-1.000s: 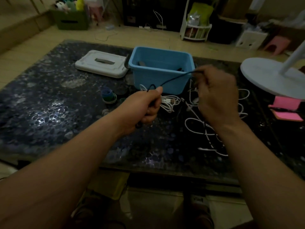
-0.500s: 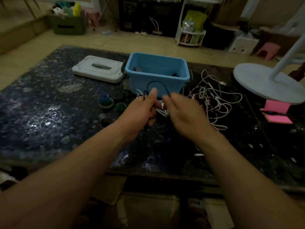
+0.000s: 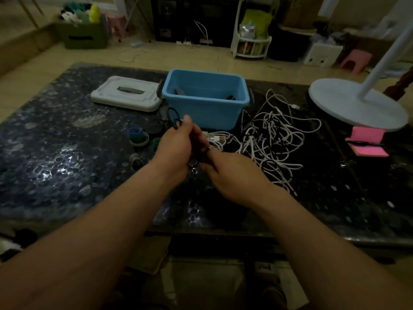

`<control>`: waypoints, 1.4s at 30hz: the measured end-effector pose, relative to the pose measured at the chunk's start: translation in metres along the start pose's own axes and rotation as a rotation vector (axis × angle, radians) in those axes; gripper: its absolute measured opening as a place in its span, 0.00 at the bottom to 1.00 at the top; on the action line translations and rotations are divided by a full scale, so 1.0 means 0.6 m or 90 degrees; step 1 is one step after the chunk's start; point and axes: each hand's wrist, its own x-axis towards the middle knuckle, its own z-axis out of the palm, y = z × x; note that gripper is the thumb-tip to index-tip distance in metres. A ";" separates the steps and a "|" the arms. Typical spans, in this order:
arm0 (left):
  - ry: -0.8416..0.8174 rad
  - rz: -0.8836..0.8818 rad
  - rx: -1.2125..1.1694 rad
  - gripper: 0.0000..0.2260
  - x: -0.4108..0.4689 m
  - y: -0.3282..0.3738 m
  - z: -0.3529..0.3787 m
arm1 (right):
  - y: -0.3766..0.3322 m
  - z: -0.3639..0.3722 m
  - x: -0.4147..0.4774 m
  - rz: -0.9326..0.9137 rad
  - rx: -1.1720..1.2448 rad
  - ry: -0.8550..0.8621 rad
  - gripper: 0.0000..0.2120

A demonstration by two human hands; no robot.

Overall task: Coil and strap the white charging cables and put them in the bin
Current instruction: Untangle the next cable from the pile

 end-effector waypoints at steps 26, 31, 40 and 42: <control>-0.103 0.086 0.481 0.15 0.002 0.016 -0.023 | 0.100 -0.042 0.024 0.093 0.033 0.047 0.16; -0.100 0.093 0.491 0.18 -0.006 0.009 -0.016 | 0.092 -0.034 0.024 0.139 0.094 0.100 0.16; -0.111 0.187 0.528 0.09 0.004 -0.015 -0.012 | 0.052 -0.046 0.017 0.231 0.401 0.202 0.17; -0.153 0.185 0.569 0.08 0.001 -0.019 -0.010 | 0.050 -0.049 0.012 0.221 0.452 0.208 0.15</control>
